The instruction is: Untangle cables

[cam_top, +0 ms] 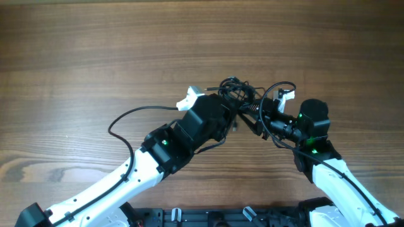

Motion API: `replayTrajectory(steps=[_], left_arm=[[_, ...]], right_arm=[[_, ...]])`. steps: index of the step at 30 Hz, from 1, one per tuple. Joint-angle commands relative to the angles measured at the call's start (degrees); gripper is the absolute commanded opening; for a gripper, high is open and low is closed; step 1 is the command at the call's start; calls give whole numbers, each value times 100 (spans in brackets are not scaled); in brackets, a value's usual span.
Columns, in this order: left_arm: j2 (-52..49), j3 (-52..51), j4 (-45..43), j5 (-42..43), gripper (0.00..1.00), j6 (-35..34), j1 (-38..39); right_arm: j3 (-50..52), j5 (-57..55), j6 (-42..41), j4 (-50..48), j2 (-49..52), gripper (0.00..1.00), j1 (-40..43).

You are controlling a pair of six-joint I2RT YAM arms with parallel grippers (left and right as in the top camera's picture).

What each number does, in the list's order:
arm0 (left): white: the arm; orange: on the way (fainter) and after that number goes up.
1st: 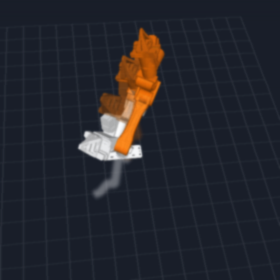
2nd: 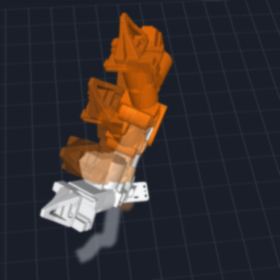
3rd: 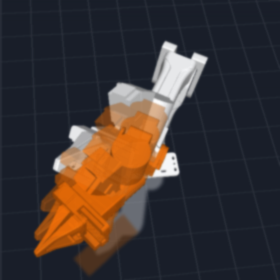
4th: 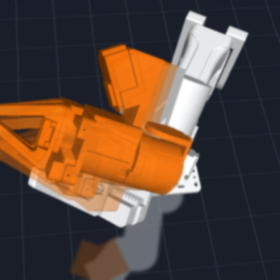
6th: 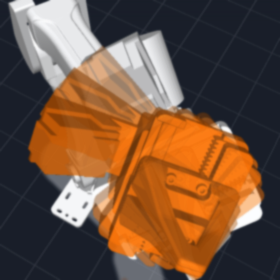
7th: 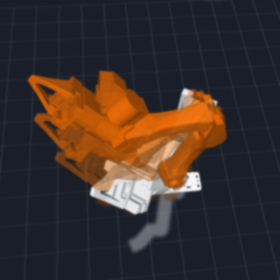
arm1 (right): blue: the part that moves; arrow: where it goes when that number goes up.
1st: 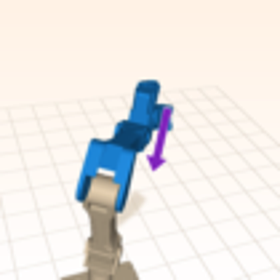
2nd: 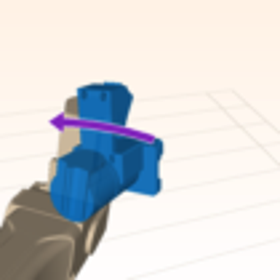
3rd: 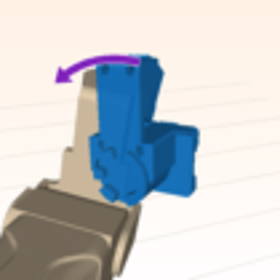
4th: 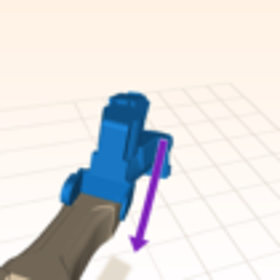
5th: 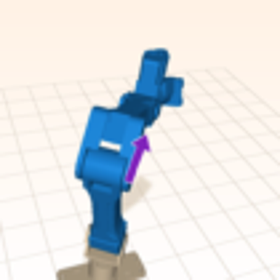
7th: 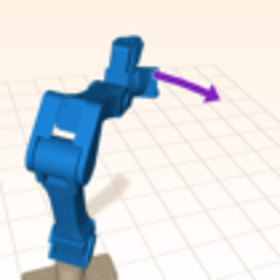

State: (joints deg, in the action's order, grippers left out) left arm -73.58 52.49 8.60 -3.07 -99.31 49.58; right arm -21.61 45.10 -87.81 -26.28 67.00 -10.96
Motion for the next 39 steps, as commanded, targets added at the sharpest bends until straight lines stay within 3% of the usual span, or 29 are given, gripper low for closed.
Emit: replayTrajectory(steps=[1,4,8,14,19,23,26,30,35,39], left_arm=[[-24,-13,-57,588,4,-57,138],[-13,-13,-42,675,4,254,39],[7,-13,-11,675,4,1808,-195],[7,-13,76,1069,4,5060,-601],[7,-13,262,1471,4,6542,-879],[7,-13,256,2050,4,7429,-890],[-13,-13,280,2463,4,7991,-883],[-81,-13,323,2736,4,8111,-883],[-79,-13,643,2824,4,8111,-883],[-81,-13,669,3303,4,8216,-881]], right_arm=[[-44,-1379,131,109,-35,41,0],[-46,-1707,562,424,-35,41,59],[-46,-1283,1954,669,-35,50,234],[-46,960,3847,647,-46,53,935],[-46,3477,4824,348,-48,54,1788],[-46,4094,4509,-616,-46,57,1823],[-46,3969,3960,-1694,-46,62,1587],[-46,3289,3838,-2927,-46,70,1274],[-48,2234,4004,-3012,-39,74,1279],[-57,2212,4286,-3161,-39,74,1185]])
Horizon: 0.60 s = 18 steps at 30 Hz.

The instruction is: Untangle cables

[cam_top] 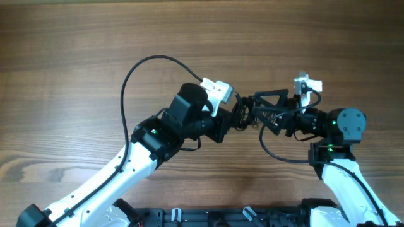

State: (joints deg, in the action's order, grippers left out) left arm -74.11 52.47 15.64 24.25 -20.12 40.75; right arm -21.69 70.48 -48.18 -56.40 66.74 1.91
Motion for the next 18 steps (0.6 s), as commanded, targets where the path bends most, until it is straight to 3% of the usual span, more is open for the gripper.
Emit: replayTrajectory(steps=[1,3,10,15,18], left_arm=[[-28,-11,-33,741,4,439,2],[-28,-11,-31,986,4,654,0],[-28,-11,142,992,4,671,0],[-28,-11,203,1609,4,964,0],[-28,-11,205,1864,4,1056,0]], right_arm=[[-52,-317,415,-142,-13,75,-151],[-55,-317,481,-129,-7,74,-225],[-59,492,450,-122,-7,54,-240],[-59,616,448,-116,-7,49,-240],[-59,793,448,-94,-7,40,-240]])
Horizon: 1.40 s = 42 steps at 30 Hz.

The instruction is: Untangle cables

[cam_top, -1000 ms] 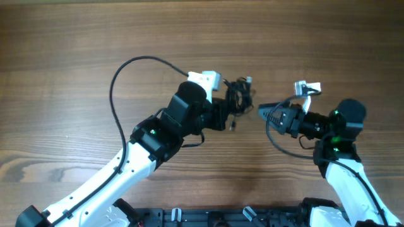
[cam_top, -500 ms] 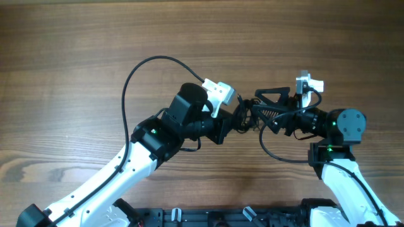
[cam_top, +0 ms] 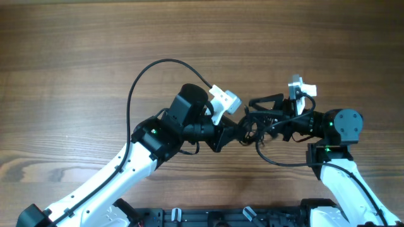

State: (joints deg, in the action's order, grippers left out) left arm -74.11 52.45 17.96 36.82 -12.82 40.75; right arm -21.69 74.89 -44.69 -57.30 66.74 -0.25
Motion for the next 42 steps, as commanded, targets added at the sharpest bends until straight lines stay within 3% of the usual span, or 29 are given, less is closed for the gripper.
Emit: replayTrajectory(steps=[1,9,13,18,27,34,39,42], left_arm=[[-28,-9,-26,623,4,323,0],[-28,-9,-26,623,4,343,0],[-28,-9,-15,599,4,341,0],[-28,-9,109,122,4,179,-2],[-26,-9,170,-1705,4,-1825,-7],[-26,-9,-468,-1838,4,-3499,-15],[-28,-9,-772,-1825,4,-4435,-4],[-28,-9,-776,-1823,4,-4634,57]], right_arm=[[-59,455,101,-4,-7,38,-24],[-59,798,-74,-15,-9,20,-24],[-59,791,-72,-20,-9,5,-22],[-59,726,-74,-61,-9,4,57],[-59,706,-505,-92,-9,4,597],[-39,400,-190,407,-9,4,551],[-39,-625,396,1421,-9,4,529],[-39,-1561,511,1681,-9,4,385]])
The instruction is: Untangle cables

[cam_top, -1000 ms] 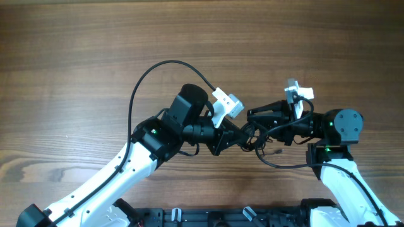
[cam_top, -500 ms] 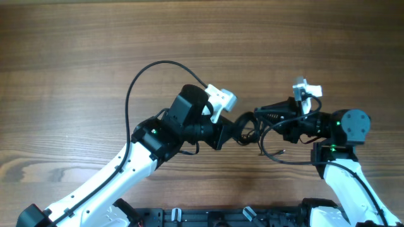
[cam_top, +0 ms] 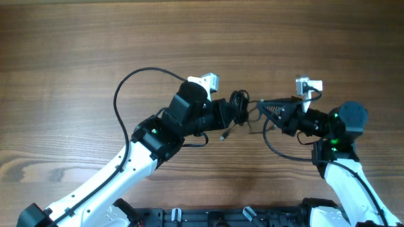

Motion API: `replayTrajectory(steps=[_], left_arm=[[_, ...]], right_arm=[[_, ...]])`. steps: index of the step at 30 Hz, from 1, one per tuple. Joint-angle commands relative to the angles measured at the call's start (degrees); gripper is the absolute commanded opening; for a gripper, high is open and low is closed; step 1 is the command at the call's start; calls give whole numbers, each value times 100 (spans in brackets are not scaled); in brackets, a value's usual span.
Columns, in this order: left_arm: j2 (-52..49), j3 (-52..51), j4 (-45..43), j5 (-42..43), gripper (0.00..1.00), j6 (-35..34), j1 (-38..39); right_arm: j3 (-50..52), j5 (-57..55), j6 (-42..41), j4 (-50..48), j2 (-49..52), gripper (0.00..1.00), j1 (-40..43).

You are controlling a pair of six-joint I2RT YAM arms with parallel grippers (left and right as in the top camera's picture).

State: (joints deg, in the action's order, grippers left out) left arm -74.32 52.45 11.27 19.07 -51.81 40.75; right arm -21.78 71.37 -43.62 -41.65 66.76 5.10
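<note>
A tangle of thin black cables (cam_top: 239, 103) hangs between my two grippers at the table's middle. My left gripper (cam_top: 232, 111) is shut on the bundle's left side. My right gripper (cam_top: 261, 106) faces it from the right, shut on a strand that runs into the bundle. One long cable loop (cam_top: 117, 99) arcs out to the left and back under the left arm. A second loop (cam_top: 278, 150) sags below the right gripper. A loose plug end (cam_top: 222, 135) dangles under the bundle.
The wooden table (cam_top: 76, 44) stretches around both arms. White camera mounts sit on the left wrist (cam_top: 206, 81) and the right wrist (cam_top: 309, 84). A black rail (cam_top: 208, 217) lines the near edge.
My left gripper sits higher up the view with the bundle, level with the right gripper. The big left loop is smaller and lower. A plug end now hangs free below the bundle.
Both grippers were first pressed together at the tangle, with the long cable lying to the left. Then they faced each other with the tangle between them and the loop arched far back. The left gripper dipped lower, and now both hold the bundle level.
</note>
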Motion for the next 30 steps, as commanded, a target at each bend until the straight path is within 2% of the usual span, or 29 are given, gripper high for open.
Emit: replayTrajectory(steps=[1,7,10,13,24,30], left_arm=[[-7,-9,-105,-50,4,-743,107],[-7,-9,-153,-55,4,-1021,396],[-7,-9,-166,-195,4,-1025,479],[-4,-9,-164,-496,4,-1335,461],[-7,-9,-168,-2173,4,-3617,435],[-7,-9,-339,-2151,4,-3718,442]], right_arm=[[-31,-1486,400,96,-11,4,-219],[-33,-2914,138,13,-11,4,-704],[-33,-3178,24,22,-11,5,-984],[-33,-3117,-37,164,-11,4,-1095],[-33,-1849,-179,568,-11,4,-1095],[-33,-1899,-114,962,-11,4,-1095]])
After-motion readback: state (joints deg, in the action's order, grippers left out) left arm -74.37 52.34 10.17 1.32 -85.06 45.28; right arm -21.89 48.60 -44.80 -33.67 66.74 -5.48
